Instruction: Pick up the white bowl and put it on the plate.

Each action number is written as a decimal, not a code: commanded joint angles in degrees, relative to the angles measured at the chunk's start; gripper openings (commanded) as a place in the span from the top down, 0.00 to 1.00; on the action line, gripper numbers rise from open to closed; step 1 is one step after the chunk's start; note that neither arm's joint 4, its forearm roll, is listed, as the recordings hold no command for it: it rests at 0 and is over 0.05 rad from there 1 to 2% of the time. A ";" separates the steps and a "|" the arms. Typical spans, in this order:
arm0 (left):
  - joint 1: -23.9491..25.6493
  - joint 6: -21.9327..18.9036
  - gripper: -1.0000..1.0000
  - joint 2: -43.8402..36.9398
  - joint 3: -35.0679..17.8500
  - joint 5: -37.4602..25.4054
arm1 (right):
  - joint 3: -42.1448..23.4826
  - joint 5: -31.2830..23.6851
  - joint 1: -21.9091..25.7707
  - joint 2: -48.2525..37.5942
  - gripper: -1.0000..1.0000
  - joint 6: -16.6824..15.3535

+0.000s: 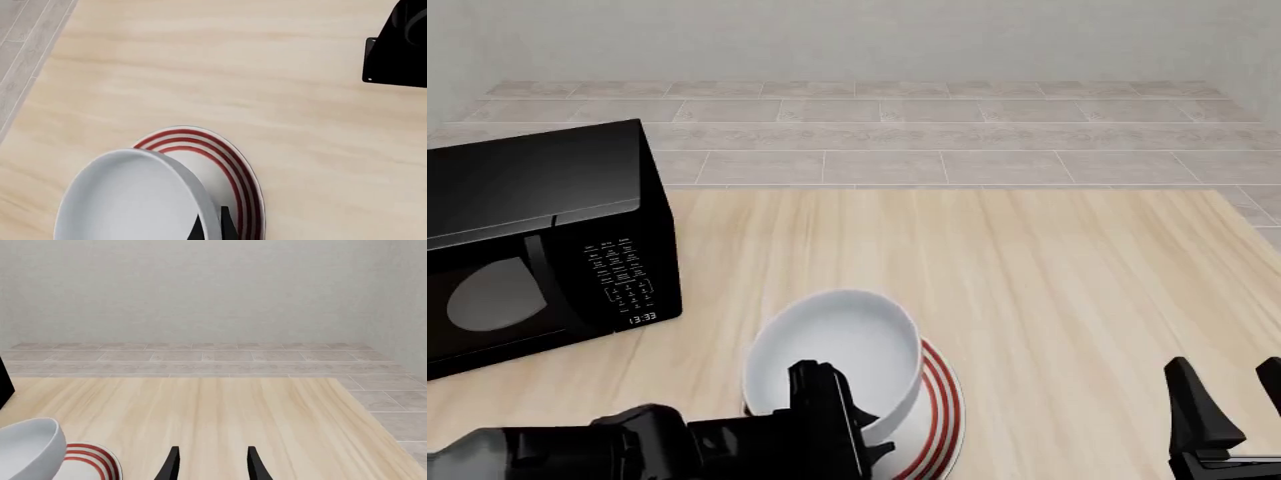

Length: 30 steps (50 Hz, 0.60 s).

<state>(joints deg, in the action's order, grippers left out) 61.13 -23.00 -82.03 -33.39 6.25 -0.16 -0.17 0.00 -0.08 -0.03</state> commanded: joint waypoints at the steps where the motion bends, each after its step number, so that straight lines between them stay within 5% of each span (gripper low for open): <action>1: 0.24 -0.03 1.00 -1.56 -0.23 1.42 | 0.01 0.09 -0.01 -0.06 0.00 0.02; 30: 0.65 -0.05 1.00 -4.28 -0.17 3.10 | 0.01 0.08 -0.01 -0.06 0.00 0.05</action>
<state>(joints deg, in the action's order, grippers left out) 61.74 -22.36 -85.10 -33.46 7.84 -0.16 -0.17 0.01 -0.08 -0.03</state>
